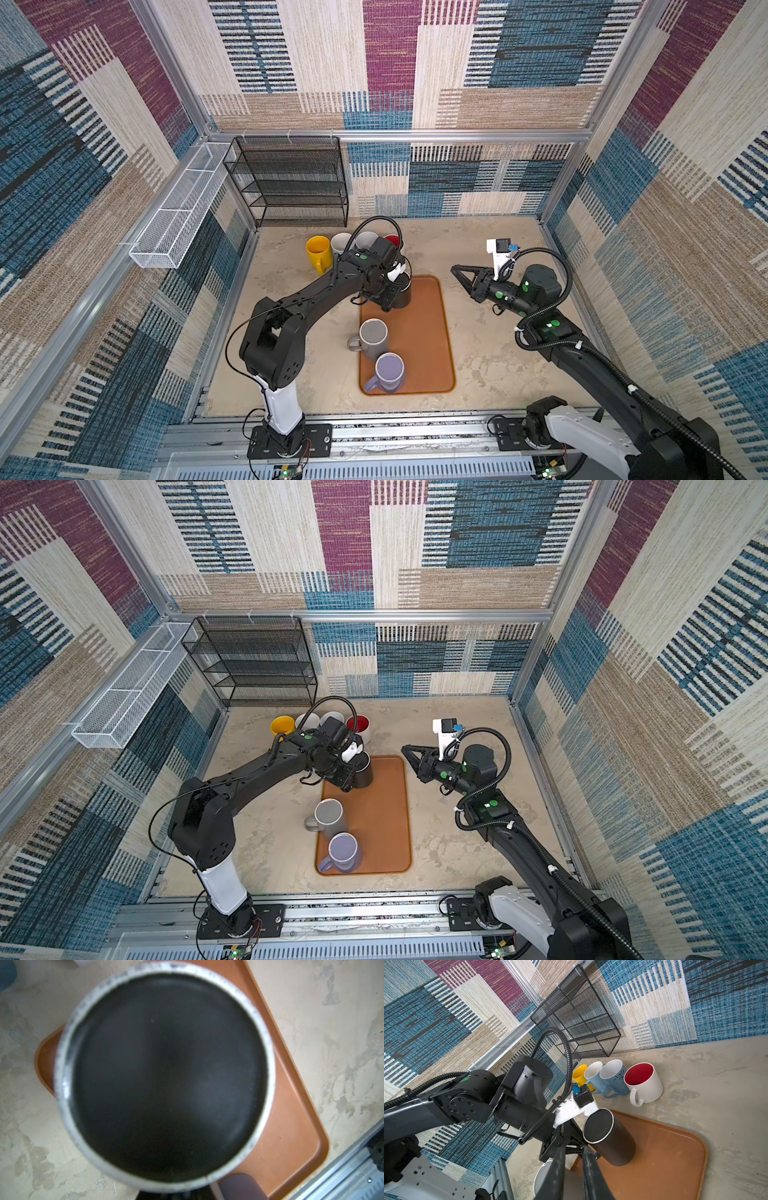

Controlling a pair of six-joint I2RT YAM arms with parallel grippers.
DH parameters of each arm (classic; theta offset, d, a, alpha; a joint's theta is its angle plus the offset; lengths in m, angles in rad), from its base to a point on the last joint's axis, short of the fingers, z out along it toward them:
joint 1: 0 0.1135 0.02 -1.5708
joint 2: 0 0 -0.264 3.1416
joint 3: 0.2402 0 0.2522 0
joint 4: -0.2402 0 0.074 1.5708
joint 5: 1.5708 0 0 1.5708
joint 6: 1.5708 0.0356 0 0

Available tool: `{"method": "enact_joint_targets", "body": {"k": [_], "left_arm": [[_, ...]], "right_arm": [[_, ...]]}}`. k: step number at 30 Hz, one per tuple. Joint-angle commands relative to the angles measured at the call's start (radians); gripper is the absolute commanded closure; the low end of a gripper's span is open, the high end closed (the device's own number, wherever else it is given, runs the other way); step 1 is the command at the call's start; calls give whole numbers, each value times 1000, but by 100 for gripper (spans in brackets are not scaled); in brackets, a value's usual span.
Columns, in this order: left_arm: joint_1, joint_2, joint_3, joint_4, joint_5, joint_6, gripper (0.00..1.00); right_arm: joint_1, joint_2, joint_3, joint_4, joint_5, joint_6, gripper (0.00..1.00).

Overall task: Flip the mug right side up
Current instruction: 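Lift the black mug off the tray with the left gripper and turn it sideways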

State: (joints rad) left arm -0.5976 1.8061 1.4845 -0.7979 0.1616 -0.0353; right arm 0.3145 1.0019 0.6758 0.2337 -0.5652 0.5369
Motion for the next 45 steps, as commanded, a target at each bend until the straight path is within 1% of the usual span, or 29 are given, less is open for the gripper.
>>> {"method": "enact_joint_targets", "body": {"k": [1, 7, 10, 16, 22, 24, 25, 27, 32, 35, 37, 39, 45], "left_arm": [[-1, -23, 15, 58, 29, -32, 100], [-1, -41, 22, 78, 51, -68, 100], [-1, -58, 4, 121, 59, -104, 100], [3, -95, -22, 213, 112, -151, 100], [16, -147, -46, 285, 169, -181, 100], [23, -171, -67, 319, 183, -195, 100], [29, -188, -81, 340, 196, -204, 100], [44, -219, -112, 386, 237, -220, 100], [93, -301, -202, 522, 336, -278, 100], [132, -351, -266, 629, 407, -333, 100], [162, -385, -315, 725, 487, -380, 100], [186, -409, -355, 813, 537, -430, 100], [225, -438, -430, 1002, 631, -544, 100]], "right_arm": [[2, 2, -2, 17, 4, -6, 81], [1, 4, -11, 24, -5, -6, 79], [1, 7, -22, 34, -7, -2, 79], [1, 17, -34, 41, -26, 3, 79], [1, 27, -56, 86, -55, 28, 78], [1, 35, -62, 106, -74, 38, 77], [1, 38, -64, 116, -82, 44, 71], [1, 44, -71, 139, -96, 57, 69], [1, 53, -88, 178, -115, 81, 69], [3, 61, -99, 212, -132, 101, 69], [3, 65, -109, 243, -145, 118, 69], [3, 73, -119, 278, -160, 136, 68], [3, 111, -151, 433, -208, 210, 68]]}}
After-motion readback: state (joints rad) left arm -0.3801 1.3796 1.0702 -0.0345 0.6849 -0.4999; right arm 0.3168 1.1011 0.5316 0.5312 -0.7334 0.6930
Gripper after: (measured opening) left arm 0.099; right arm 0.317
